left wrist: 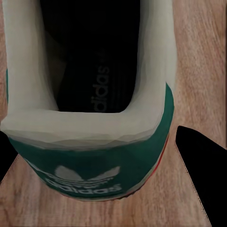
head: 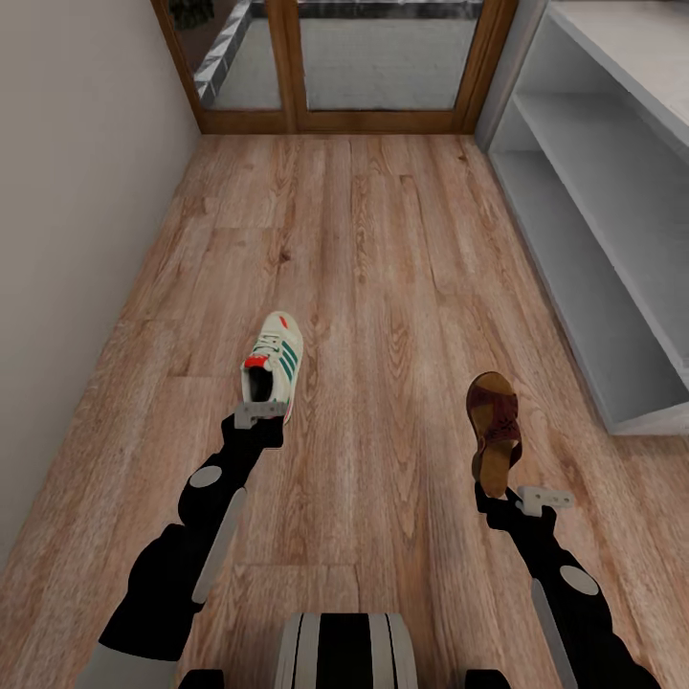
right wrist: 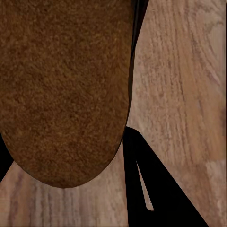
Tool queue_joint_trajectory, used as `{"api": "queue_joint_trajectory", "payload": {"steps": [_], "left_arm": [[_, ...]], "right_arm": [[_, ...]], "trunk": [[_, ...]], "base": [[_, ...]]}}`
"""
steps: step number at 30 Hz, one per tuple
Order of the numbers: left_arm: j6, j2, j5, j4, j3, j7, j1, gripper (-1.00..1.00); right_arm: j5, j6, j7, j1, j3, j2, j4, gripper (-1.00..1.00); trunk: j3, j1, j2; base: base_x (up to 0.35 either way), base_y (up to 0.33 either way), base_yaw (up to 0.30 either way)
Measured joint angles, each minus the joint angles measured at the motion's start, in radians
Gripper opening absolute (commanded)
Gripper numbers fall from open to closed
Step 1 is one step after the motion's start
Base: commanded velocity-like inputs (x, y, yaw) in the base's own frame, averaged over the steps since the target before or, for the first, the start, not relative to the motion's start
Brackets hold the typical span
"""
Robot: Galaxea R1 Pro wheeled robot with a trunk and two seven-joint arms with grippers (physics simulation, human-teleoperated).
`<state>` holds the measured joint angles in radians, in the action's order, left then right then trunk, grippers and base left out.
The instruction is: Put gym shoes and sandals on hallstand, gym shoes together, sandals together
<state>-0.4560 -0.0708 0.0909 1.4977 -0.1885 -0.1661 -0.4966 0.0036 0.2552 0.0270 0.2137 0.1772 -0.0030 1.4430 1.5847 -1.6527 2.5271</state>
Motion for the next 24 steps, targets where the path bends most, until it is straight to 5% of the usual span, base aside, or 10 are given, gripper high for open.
{"api": "queue_joint_trajectory", "payload": {"steps": [24], "left_arm": [[-0.002,0.0,0.002,-0.009,0.0,0.0,0.0,-1.0]], "right_arm": [[0.001,0.001,0.0,0.0,-0.001,0.0,0.001,-1.0]], "trunk": [[-0.118,0.011,-0.006]], "base": [[0.0,0.0,0.0]]}}
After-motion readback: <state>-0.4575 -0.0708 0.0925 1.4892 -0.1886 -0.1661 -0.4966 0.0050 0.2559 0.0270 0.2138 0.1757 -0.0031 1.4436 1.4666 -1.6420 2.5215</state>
